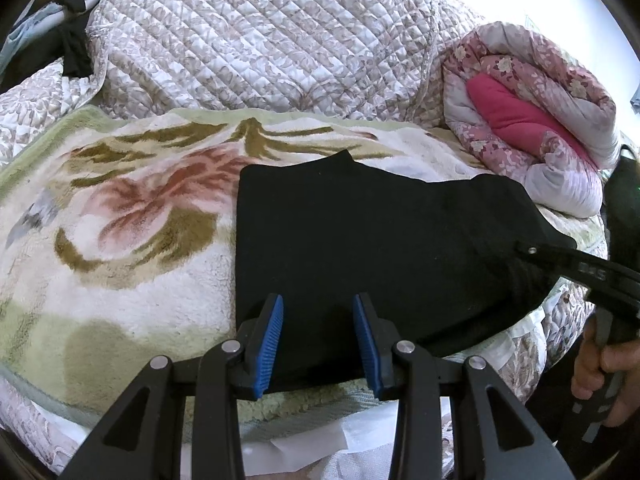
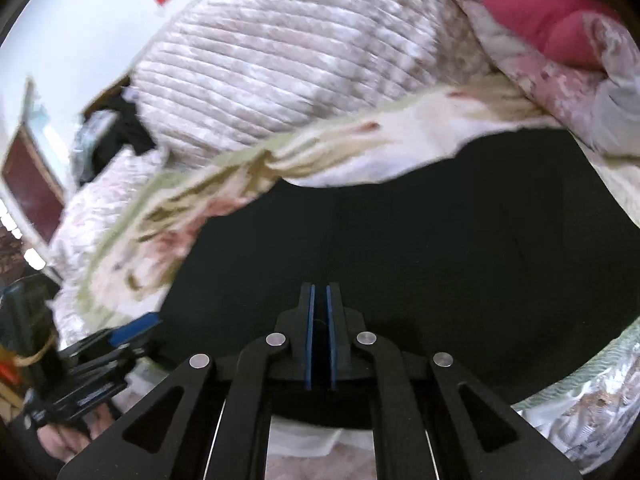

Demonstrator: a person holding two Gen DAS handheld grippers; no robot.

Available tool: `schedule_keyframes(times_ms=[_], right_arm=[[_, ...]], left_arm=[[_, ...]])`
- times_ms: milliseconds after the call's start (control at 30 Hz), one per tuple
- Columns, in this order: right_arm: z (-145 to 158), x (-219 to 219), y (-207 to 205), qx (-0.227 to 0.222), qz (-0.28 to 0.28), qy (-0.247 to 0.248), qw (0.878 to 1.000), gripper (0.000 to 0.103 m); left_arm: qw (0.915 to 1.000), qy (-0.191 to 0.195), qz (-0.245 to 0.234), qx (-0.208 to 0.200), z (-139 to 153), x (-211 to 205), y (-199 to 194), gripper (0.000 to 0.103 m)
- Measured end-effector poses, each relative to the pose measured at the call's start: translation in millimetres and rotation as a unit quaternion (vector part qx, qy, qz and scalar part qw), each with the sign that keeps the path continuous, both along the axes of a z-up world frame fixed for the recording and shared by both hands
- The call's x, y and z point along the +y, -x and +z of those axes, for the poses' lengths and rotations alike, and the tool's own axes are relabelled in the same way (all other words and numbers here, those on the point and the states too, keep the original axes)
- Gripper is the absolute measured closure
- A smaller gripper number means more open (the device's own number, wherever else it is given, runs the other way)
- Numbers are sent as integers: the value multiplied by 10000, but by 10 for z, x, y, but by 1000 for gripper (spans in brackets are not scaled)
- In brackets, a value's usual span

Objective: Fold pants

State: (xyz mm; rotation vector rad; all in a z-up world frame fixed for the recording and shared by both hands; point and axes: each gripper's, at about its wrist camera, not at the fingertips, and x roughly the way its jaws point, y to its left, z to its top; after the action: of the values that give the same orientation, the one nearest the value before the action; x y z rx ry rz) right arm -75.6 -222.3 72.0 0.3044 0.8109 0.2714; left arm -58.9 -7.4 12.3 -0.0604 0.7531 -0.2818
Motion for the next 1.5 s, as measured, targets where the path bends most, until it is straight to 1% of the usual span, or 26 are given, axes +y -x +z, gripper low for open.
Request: schedule_keyframes(times_ms=[67,167,200,300,333,367,467,533,600,633,733,800,900,1033,1100,1233,1300,1400,1467,1500], right_arm=[[-44,74,2,85,164,91,9998,99],[-214,123,-53,521,212,498,9972,98],[-200,92,-35,453,184,398,9980,98],[-158,-11,-15,457,-33,461,9979,97],[-144,-68,10,442,-152,445,9979,93],[-132,-112,27,442,-235,415,9979,92],[-78,-307,104,395,-619,287,9969,80],[-19,-456,177,323,-956,175,9947,55],[56,-649,266,202,-1390,-6,9901,46],[100,-764,328,129,-1652,-136,9861,46],[164,-972,470,21,-2170,-382,9754,46],[160,-1042,529,67,-2354,-499,9706,46],[78,-1132,607,291,-2621,-727,9619,46],[-46,-1233,598,495,-2754,-1047,9543,46],[-68,-1302,570,452,-2804,-1134,9521,43],[-47,-1413,486,266,-2905,-1248,9483,42],[-63,-1449,443,270,-2943,-1288,9466,42],[-41,-1486,407,96,-2932,-1358,9463,41],[-77,-1532,340,107,-2948,-1420,9449,41],[-113,-1563,277,197,-2981,-1354,9447,42]], left_arm=[[10000,2,19,-61,20,-8,15,64],[9997,-5,100,-215,66,-1,48,64],[9998,-9,88,-191,59,0,43,64],[9998,-76,-70,174,-89,-60,-13,64],[9998,-157,-73,69,-88,-89,7,64],[9996,-254,-97,51,-72,-116,17,63],[9998,-156,-105,93,-69,-107,28,62],[9998,-154,-128,98,-61,-109,41,62],[9998,-141,-126,102,-63,-111,46,62],[9998,-141,-129,103,-63,-104,47,62],[9998,-110,-124,121,-59,-101,47,62],[9998,-115,-126,121,-57,-102,48,62],[9998,-107,-117,125,-56,-104,49,62],[9998,-112,-112,125,-55,-110,48,62],[9998,-123,-111,122,-57,-108,48,61],[9998,-111,-113,126,-59,-103,51,61],[9998,-114,-108,127,-62,-108,49,61],[9998,-121,-107,122,-64,-120,51,60],[9998,-120,-102,123,-63,-122,45,60],[9998,-124,-101,123,-61,-125,45,60]])
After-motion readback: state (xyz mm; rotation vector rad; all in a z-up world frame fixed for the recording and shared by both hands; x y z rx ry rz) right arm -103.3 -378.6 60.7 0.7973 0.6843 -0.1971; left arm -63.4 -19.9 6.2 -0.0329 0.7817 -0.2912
